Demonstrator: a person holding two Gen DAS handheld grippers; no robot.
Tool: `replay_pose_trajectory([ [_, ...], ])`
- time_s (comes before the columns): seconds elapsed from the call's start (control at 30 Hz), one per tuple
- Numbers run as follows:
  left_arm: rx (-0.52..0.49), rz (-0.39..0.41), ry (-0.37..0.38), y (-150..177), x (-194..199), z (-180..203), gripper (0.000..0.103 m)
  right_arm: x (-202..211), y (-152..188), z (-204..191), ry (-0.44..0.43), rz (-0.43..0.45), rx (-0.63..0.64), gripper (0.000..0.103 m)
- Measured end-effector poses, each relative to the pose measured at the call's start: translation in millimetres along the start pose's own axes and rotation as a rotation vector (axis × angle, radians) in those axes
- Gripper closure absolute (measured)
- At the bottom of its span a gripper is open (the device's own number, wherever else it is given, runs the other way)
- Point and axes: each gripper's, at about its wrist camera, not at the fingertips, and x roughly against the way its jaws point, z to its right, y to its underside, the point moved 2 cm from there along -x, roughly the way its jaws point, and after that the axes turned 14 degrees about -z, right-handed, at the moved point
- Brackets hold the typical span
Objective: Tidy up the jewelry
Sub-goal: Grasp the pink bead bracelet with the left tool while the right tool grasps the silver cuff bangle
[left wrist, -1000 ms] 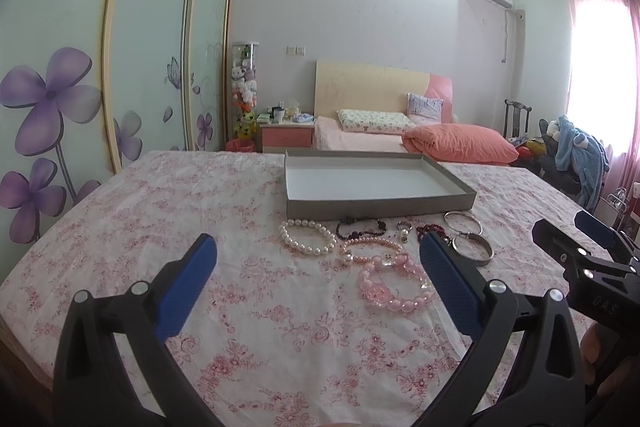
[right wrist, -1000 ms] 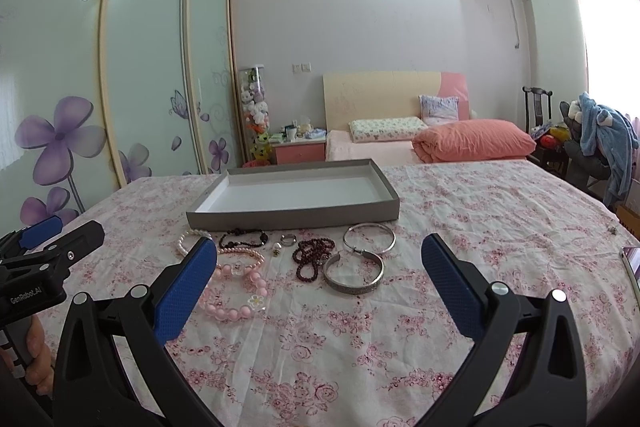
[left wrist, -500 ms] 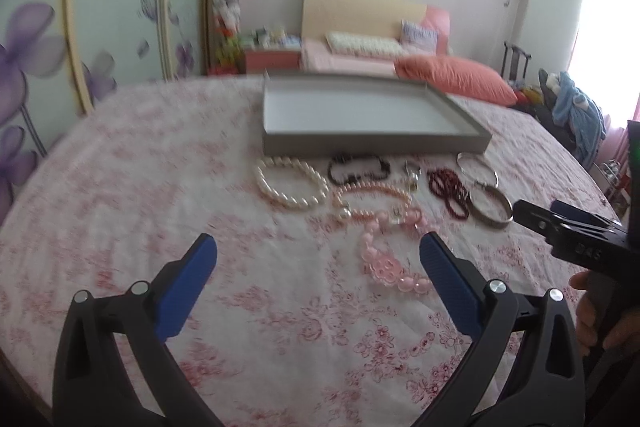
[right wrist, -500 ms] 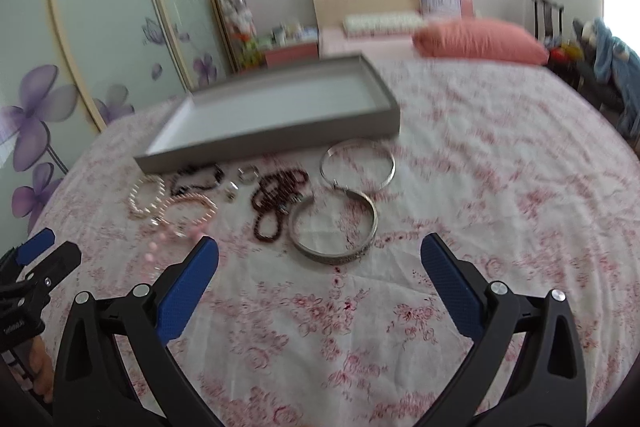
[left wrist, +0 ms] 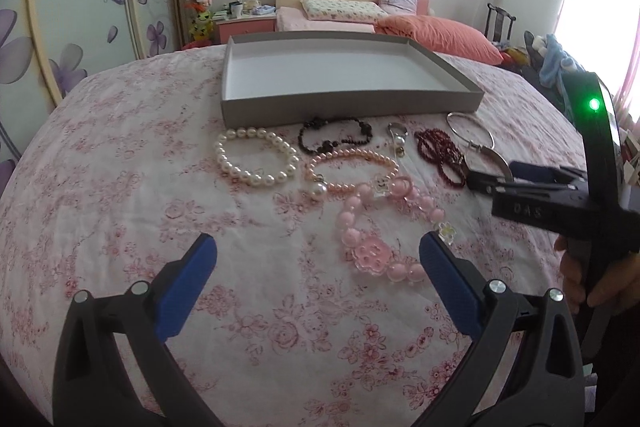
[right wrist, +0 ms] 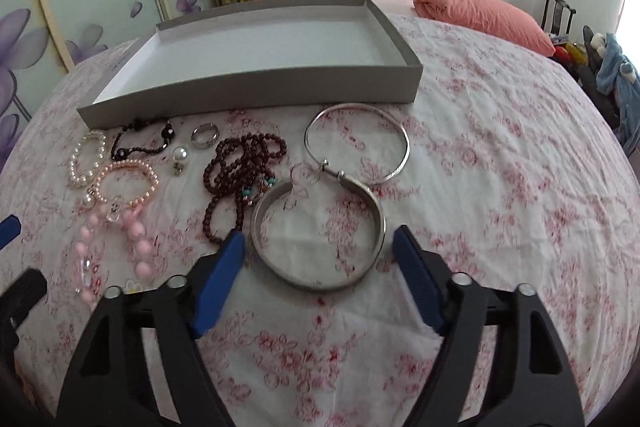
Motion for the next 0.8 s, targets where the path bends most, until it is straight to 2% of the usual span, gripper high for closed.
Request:
replay_pose_trajectory([
  [0.13,-0.013,-0.021,0.004,-2.9,-7.5,5.2,0.005,0.1,-1.8,-2.7,0.005,0.013,0.007,0.035],
  [0.33,-0.021,-0.080,0.017,-4.2,-21.3,15.0,0.019,3.5,5.4,3.5,-0.002,0.022,0.001,0.035],
  [0.53,0.028,-0.121,0.030,-11.3,-32.7,18.4,0.039,5.3,7.5,6.2,-0.014,0.023,-0.005,0.035],
  [0.6,0.039,-0.118,0.019,-11.8,-32.2,19.2,0.049,5.0,6.8,7.4,-0.016,0.023,-0.005,0.035],
  [0.8,0.065,-0.116,0.020,-6.1,-28.8,17.6,0.068,4.4,6.3,8.5,-0.016,0.022,-0.005,0.035],
])
